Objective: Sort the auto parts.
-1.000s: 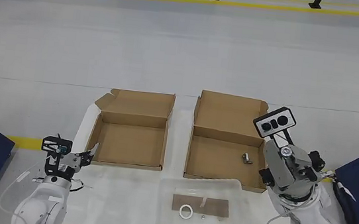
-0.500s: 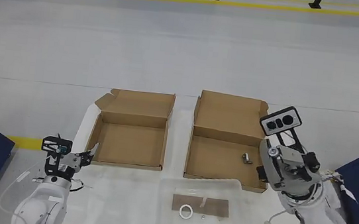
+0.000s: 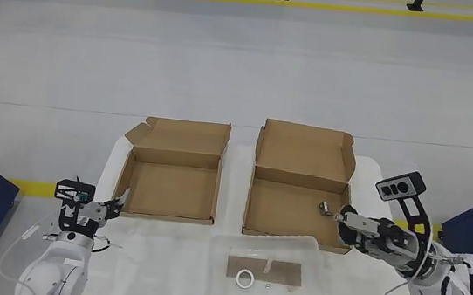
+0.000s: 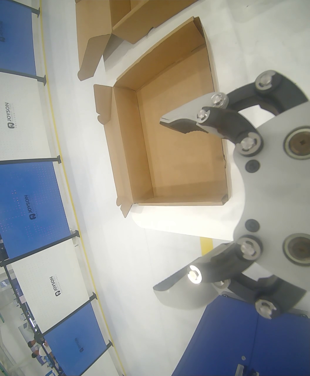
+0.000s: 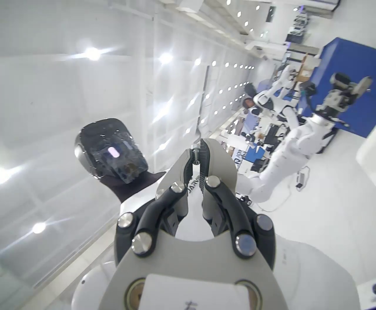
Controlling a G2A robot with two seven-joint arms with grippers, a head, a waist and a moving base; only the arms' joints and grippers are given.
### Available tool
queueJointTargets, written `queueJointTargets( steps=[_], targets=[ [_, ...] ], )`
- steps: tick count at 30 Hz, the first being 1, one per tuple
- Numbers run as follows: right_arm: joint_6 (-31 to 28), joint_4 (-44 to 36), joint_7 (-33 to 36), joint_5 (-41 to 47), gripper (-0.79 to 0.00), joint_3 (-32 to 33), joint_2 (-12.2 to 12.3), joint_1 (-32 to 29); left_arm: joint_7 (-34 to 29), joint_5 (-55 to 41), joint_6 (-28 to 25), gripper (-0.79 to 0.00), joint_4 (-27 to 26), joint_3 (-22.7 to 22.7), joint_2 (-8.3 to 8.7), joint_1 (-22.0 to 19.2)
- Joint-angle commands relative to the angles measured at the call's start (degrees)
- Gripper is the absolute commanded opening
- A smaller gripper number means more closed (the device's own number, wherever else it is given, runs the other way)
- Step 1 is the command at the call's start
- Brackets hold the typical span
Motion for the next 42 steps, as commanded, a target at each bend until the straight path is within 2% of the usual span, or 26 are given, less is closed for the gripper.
queueJointTargets(
  steps=[1,8,10,15,22,30,32,36,40,42],
  targets=[
    [-0.02,-0.01,-0.05,0.58,-0.785,0.01,0.0,0.05,0.0,0.0,0.0,0.0,0.0,0.0,0.0,0.0],
    [-0.2,-0.28,-0.95,-1.05,-0.785,0.34,0.04,0.24,0.0,0.0,0.0,0.0,0.0,0.0,0.0,0.0],
    [-0.14,-1.97,-4.19,-12.15,-0.785,1.9,0.41,0.33,0.0,0.0,0.0,0.0,0.0,0.0,0.0,0.0],
    [4.03,-4.97,-9.2,-29.04,-0.785,3.33,0.98,-0.8,0.0,0.0,0.0,0.0,0.0,0.0,0.0,0.0],
    [7.73,-6.23,-14.18,-46.28,-0.785,2.64,1.45,-2.35,0.0,0.0,0.0,0.0,0.0,0.0,0.0,0.0],
    [7.73,-6.23,-14.18,-46.28,-0.785,2.64,1.45,-2.35,0.0,0.0,0.0,0.0,0.0,0.0,0.0,0.0],
    [8.25,-6.76,-15.44,-49.69,-0.785,2.41,1.52,-2.15,0.0,0.0,0.0,0.0,0.0,0.0,0.0,0.0],
    [13.58,-7.7,-17.4,-61.26,-0.785,-0.09,1.88,0.48,0.0,0.0,0.0,0.0,0.0,0.0,0.0,0.0],
    [19.27,-6.41,-17.45,-73.32,-0.785,-5.08,2.21,5.91,0.0,0.0,0.0,0.0,0.0,0.0,0.0,0.0],
    [21.16,-4.93,-16.35,-76.2,-0.785,-8.33,2.17,9.04,0.0,0.0,0.0,0.0,0.0,0.0,0.0,0.0]
  ],
)
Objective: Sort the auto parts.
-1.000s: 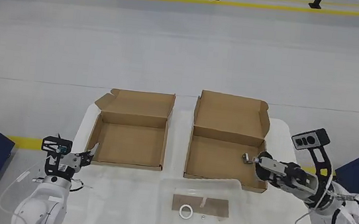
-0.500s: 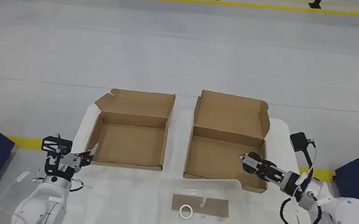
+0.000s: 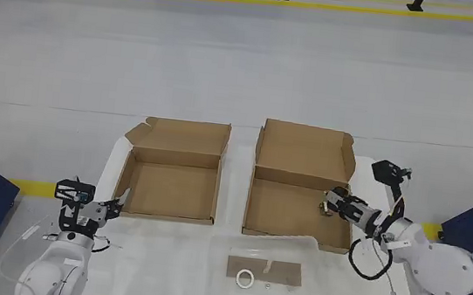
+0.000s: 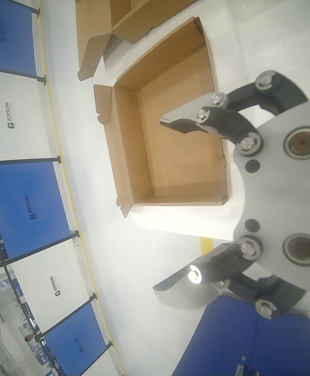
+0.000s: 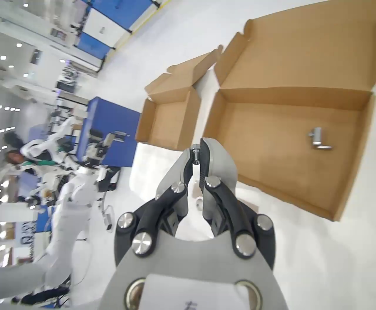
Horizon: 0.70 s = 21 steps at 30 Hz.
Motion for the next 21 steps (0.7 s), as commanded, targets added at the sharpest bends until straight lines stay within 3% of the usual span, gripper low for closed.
queueJointTargets(
  steps=[1,4,11,21],
  targets=[
    [1.53,1.8,1.2,-3.85,-0.785,-3.11,-0.01,3.37,0.0,0.0,0.0,0.0,0.0,0.0,0.0,0.0],
    [3.56,5.36,2.36,-11.34,-0.785,-8.72,-0.16,7.89,0.0,0.0,0.0,0.0,0.0,0.0,0.0,0.0],
    [4.51,16.5,4.07,-16.03,-0.785,-20.27,-1.7,17.04,0.0,0.0,0.0,0.0,0.0,0.0,0.0,0.0],
    [4.48,16.95,3.9,-16.0,-0.785,-20.54,-1.78,17.37,0.0,0.0,0.0,0.0,0.0,0.0,0.0,0.0]
  ],
)
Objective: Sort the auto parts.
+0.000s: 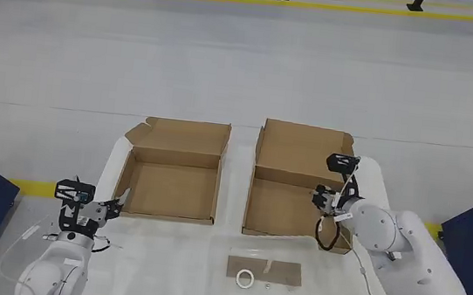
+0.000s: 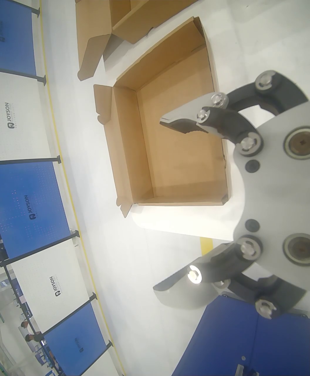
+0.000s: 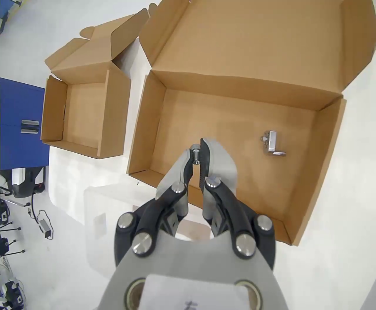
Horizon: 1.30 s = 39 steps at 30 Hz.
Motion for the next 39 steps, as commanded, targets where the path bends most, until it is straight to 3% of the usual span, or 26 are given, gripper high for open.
queueJointTargets(
  steps=[1,7,13,20,26,39],
  targets=[
    [0.0,0.0,0.0,0.0,-0.785,0.0,0.0,0.0,0.0,0.0,0.0,0.0,0.0,0.0,0.0,0.0],
    [0.57,1.33,-0.75,-2.26,-0.785,-1.03,-0.21,0.68,0.0,0.0,0.0,0.0,0.0,0.0,0.0,0.0],
    [4.69,8.58,2.87,-9.04,-0.785,-7.43,-1.56,8.06,0.0,0.0,0.0,0.0,0.0,0.0,0.0,0.0],
    [7.1,21.14,6.56,-12.43,-0.785,-17.12,-4.73,17.58,0.0,0.0,0.0,0.0,0.0,0.0,0.0,0.0],
    [6.35,30.04,7.89,-10.33,-0.785,-22.29,-7.65,23.47,0.0,0.0,0.0,0.0,0.0,0.0,0.0,0.0],
    [5.14,30.37,7.06,-10.68,-0.785,-22.37,-7.7,22.69,0.0,0.0,0.0,0.0,0.0,0.0,0.0,0.0]
  ],
)
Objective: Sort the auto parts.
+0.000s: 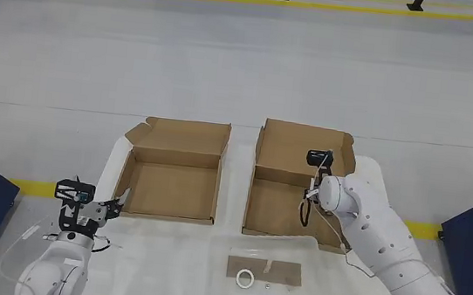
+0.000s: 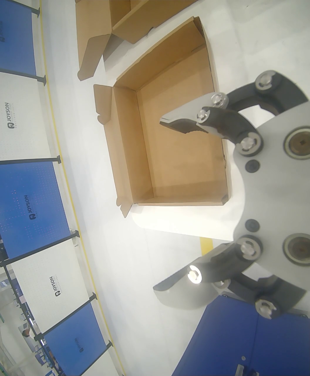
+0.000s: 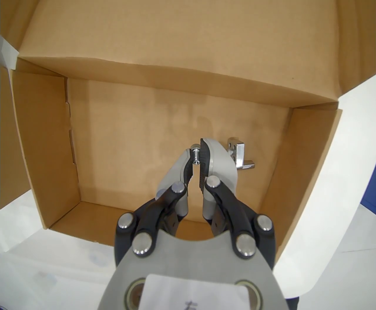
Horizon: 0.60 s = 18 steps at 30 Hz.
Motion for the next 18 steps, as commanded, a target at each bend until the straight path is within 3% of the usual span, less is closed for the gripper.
queueJointTargets(
  steps=[1,18],
  targets=[
    [-0.64,0.34,0.23,-1.0,-0.785,-0.39,-0.1,-0.18,0.0,0.0,0.0,0.0,0.0,0.0,0.0,0.0],
    [-0.62,13.41,1.75,-0.05,-0.785,-5.43,-4.63,4.68,0.0,0.0,0.0,0.0,0.0,0.0,0.0,0.0]
  ],
)
